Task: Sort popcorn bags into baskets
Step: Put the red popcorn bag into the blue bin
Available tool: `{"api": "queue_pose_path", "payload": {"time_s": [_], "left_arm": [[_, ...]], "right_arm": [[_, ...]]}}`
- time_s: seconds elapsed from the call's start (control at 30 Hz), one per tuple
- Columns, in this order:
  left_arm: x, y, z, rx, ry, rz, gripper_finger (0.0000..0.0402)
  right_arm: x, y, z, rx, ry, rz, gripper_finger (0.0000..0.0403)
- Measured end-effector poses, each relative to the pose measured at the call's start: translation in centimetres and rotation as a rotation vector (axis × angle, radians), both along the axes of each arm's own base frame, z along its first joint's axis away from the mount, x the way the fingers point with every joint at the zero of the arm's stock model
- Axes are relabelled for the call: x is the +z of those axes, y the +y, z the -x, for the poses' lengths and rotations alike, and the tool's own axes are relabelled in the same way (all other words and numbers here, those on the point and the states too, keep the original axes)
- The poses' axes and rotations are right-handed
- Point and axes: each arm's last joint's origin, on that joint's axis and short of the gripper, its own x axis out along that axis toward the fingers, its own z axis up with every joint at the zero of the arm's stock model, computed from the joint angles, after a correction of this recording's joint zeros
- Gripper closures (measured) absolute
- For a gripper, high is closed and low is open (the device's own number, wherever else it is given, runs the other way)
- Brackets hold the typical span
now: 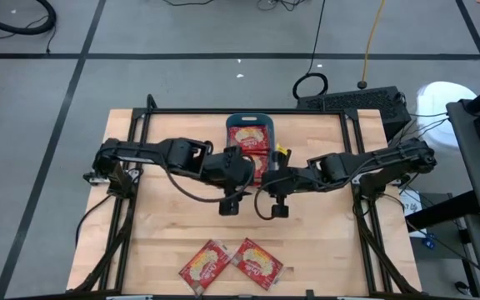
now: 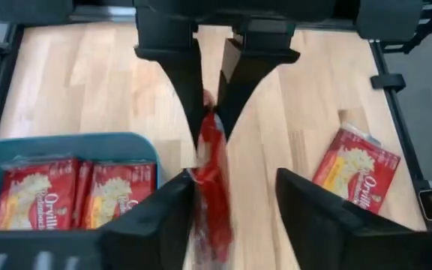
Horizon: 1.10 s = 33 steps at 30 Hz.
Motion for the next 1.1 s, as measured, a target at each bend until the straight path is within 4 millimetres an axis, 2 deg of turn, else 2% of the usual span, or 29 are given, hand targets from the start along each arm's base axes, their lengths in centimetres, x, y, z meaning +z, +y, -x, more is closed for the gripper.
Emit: {"api": "queue_pose_path", "payload": {"time_s": [0.3, 0.4, 0.5, 0.67, 0.83, 0.93, 1.1], "left_arm": [[-0.3, 1.3, -0.1, 0.002, 0.017, -0.029, 0.0381], [0.3, 1.5, 0.2, 0.010, -0.011, -0.021, 0.0377], [1.8, 1.7, 1.4, 0.017, -0.061, -0.021, 0.0368], [5.7, 2.3, 5.0, 0.044, -0.213, 0.002, 0.0386], [8.6, 2.6, 8.0, 0.058, -0.346, 0.010, 0.0383], [10.2, 2.8, 9.4, 0.067, -0.451, 0.007, 0.0380], [12.4, 3.1, 10.7, 0.082, -0.613, 0.000, 0.0386]], "right_arm": [[0.5, 0.0, 0.2, 0.011, -0.029, -0.010, 0.0392], [1.6, -0.2, 1.1, 0.004, -0.068, -0.016, 0.0383], [3.7, -0.6, 2.8, -0.006, -0.150, -0.041, 0.0360], [6.7, -1.3, 6.5, -0.018, -0.263, -0.094, 0.0303], [8.8, -1.8, 9.7, -0.077, -0.380, -0.079, 0.0244], [8.9, -1.8, 10.2, -0.088, -0.448, -0.071, 0.0209], [8.2, -1.1, 8.3, -0.068, -0.607, -0.052, 0.0174]]}}
